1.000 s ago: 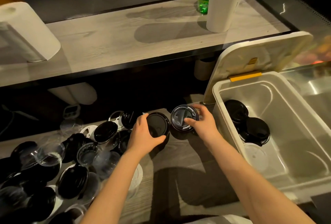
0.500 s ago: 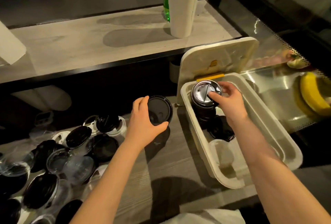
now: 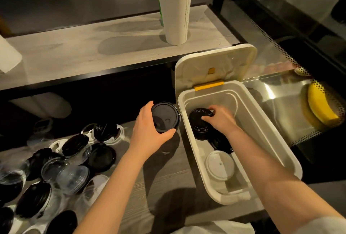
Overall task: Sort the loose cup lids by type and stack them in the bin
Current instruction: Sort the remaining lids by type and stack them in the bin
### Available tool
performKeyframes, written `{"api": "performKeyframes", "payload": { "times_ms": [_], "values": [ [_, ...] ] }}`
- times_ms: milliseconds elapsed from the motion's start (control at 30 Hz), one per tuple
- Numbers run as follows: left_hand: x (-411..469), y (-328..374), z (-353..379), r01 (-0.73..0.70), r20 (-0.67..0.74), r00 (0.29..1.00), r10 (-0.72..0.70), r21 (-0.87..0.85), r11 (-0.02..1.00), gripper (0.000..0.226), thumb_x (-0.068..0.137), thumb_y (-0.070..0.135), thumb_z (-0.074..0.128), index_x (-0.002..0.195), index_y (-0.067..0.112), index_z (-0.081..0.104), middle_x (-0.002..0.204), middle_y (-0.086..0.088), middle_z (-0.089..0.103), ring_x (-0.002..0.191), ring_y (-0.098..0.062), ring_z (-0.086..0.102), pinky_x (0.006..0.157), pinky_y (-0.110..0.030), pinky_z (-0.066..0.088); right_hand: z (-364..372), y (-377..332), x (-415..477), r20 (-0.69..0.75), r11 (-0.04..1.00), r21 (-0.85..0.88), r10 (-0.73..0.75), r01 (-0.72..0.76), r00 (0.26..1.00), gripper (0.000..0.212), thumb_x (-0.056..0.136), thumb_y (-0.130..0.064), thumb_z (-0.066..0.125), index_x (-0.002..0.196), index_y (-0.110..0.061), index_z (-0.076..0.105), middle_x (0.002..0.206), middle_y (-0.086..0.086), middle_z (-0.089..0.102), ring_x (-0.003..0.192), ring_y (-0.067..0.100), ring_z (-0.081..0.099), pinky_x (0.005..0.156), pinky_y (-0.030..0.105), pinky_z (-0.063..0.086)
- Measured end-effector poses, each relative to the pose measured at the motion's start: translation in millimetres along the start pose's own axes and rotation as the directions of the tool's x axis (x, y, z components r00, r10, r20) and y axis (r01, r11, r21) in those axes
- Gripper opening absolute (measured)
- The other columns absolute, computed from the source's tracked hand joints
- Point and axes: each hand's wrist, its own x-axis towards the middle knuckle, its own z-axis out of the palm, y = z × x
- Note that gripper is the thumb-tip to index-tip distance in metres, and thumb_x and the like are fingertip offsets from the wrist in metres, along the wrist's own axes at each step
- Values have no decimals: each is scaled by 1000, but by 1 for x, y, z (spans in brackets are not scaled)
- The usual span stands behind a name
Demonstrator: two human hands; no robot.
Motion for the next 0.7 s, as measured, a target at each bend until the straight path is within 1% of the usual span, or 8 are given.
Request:
{"api": "performKeyframes", "payload": {
  "times_ms": [100,200,267,333,433,500,633,700],
  "values": [
    [-1,9,2,-51,-21,998,51,8,999,90,73,38,77,143,17,25,145,2,30,133,-15,31,103,-23,28,-14,-11,-5,-63,996,-32,-81,79,995,56,87,-43,61,134,-16,47,129,8,51,120,28,48,99,42,42],
    [2,24,5,-147,-54,988,147,5,989,84,72,36,77,139,17,31,140,3,31,129,-10,31,100,-17,25,-42,-35,-25,-183,956,245,-116,159,976,45,91,-37,58,131,-17,51,118,4,55,100,13,54,83,23,46],
    [4,37,7,-221,-65,973,221,14,975,84,70,37,78,138,17,33,139,3,30,128,-9,31,103,-19,27,-63,-53,-44,-74,825,532,-180,191,981,37,93,-32,56,127,-19,55,110,1,60,90,7,57,74,14,47],
    [4,49,11,-292,-63,954,294,44,956,84,68,36,78,137,14,36,138,0,33,128,-12,33,105,-25,33,-79,-63,-62,85,751,639,-283,166,955,33,92,-28,59,124,-21,58,108,-1,64,94,10,62,75,24,54],
    [3,62,16,-368,-58,926,373,87,926,82,65,36,79,133,11,40,134,-3,39,123,-17,40,100,-31,40,-93,-65,-73,65,815,505,-365,285,929,32,85,-16,68,116,-18,61,99,3,65,87,15,64,66,30,58],
    [0,65,21,-388,-35,919,392,99,917,83,67,38,78,135,13,39,136,-2,39,124,-17,41,100,-33,42,-97,-59,-72,63,817,504,-356,279,932,29,83,-11,70,109,-18,61,89,6,63,80,17,64,63,32,59],
    [-7,60,33,-342,111,939,326,193,920,86,81,45,65,148,15,21,155,1,21,141,-15,20,113,-30,22,-99,-32,-63,-10,870,447,-229,209,973,29,79,-8,72,102,-20,59,79,2,53,75,21,58,65,41,58],
    [-10,52,39,-305,191,946,261,262,916,83,86,49,58,150,16,16,158,0,13,145,-15,11,116,-35,17,-102,-14,-57,-57,942,273,-184,193,981,32,78,-13,74,105,-21,59,80,-1,52,79,24,56,71,42,54]
  ]
}}
